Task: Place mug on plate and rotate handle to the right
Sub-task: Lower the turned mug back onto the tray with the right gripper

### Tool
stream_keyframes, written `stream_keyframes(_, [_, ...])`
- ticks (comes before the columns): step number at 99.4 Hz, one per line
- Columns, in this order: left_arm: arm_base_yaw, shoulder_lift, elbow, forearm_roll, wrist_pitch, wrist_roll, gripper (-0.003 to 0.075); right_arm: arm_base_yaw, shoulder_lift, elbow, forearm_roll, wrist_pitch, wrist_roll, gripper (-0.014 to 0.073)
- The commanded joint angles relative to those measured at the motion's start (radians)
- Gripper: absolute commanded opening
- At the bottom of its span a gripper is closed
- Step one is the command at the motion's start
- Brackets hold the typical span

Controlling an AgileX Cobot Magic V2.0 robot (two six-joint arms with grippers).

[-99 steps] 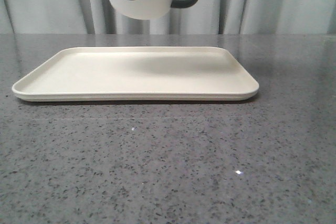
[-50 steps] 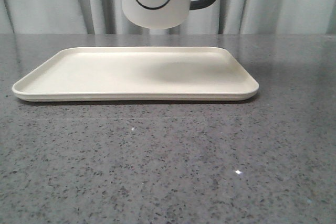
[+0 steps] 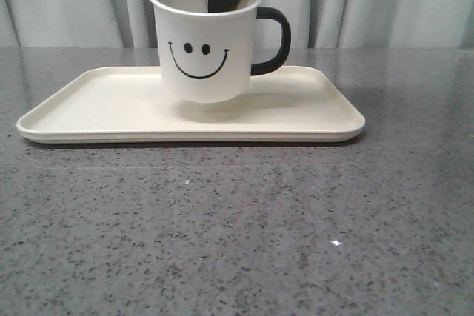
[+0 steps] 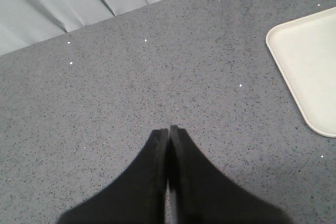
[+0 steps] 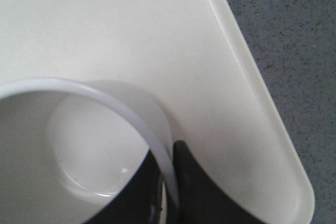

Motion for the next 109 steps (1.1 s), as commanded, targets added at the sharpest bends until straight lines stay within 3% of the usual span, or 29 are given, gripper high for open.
stream_keyframes(1, [-0.001,0.000,-0.022,0.029,-0.022,-0.012,-0.0020,-0.007,-0.043,-0.033,0.016,-0.043,-0.005,-0.0116])
stream_keyframes(109, [-0.001,0.000,-0.022,0.029,-0.022,-0.012,-0.0020,-0.007,0.009,-0.033,0.039,-0.009,-0.005,-0.0116])
